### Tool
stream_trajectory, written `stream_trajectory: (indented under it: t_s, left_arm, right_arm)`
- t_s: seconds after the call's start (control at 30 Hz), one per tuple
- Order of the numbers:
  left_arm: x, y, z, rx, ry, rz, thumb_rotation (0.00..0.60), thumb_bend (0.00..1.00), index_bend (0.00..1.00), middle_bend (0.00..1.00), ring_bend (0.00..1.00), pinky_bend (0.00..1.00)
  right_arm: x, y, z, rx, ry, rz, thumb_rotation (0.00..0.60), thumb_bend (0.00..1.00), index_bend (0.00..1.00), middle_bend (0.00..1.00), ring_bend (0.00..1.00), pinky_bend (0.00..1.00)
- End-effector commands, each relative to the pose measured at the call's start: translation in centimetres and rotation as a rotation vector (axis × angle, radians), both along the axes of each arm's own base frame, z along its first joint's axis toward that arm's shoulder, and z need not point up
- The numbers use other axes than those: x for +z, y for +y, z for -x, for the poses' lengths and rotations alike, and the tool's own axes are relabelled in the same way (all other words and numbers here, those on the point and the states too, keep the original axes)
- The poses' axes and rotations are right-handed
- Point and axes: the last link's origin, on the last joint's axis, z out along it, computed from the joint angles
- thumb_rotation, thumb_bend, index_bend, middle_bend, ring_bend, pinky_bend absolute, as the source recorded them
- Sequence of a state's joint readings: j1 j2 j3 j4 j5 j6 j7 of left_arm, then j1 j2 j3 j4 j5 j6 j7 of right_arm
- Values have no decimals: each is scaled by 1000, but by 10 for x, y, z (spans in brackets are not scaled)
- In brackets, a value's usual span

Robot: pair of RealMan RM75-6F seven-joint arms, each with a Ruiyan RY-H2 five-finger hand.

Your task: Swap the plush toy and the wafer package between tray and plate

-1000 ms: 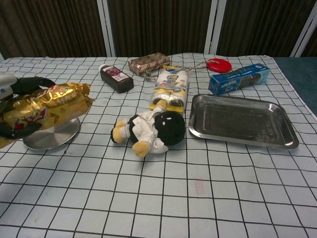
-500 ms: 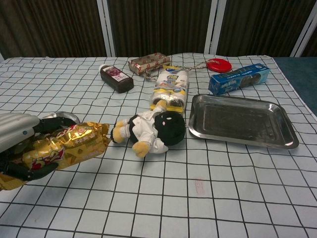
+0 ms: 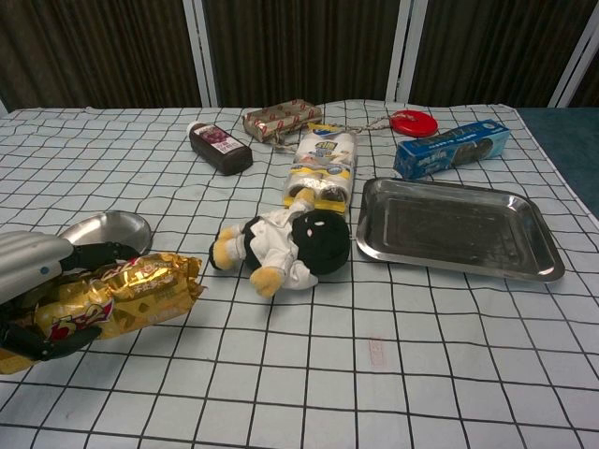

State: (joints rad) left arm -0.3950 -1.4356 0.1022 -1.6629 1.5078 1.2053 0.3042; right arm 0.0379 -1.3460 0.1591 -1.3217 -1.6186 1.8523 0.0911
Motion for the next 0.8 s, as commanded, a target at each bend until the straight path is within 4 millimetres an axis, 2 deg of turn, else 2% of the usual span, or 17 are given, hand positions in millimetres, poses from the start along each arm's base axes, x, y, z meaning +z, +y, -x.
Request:
stream_trajectory:
  t_s: [0.03,0.23,0.53,0.63,0.73,0.8]
  left_arm:
    - [1,1,0,1,-6,6,600,450,79,121,120,257]
    - [8,0,-3,-1,-18,18,600,442,14,31,22,185]
    - [15,-7,-11,-27,-34,29,600,441,8,32,17,182]
    - [13,-8,-16,-38,-46,14,600,439,13,61,43,199]
    - [5,-9,-23,-70,-38,8,600,437,28,114,118,287]
    - [-4,-10,-27,-81,-38,29,600,437,31,123,136,311]
  right_arm:
    - [0,0,0,0,-1,0,600,110,0,0,0,46]
    - [0,0,0,1,-3,0,600,111,0,0,0,46]
    - [1,1,-1,9,-5,7,600,110,0,0,0,46]
    - [1,1,-1,11,-6,9,600,110,0,0,0,46]
    - [1,1,-1,18,-12,11,600,110,0,0,0,46]
    - [2,3,-2,29,-20,10,600,110,0,0,0,47]
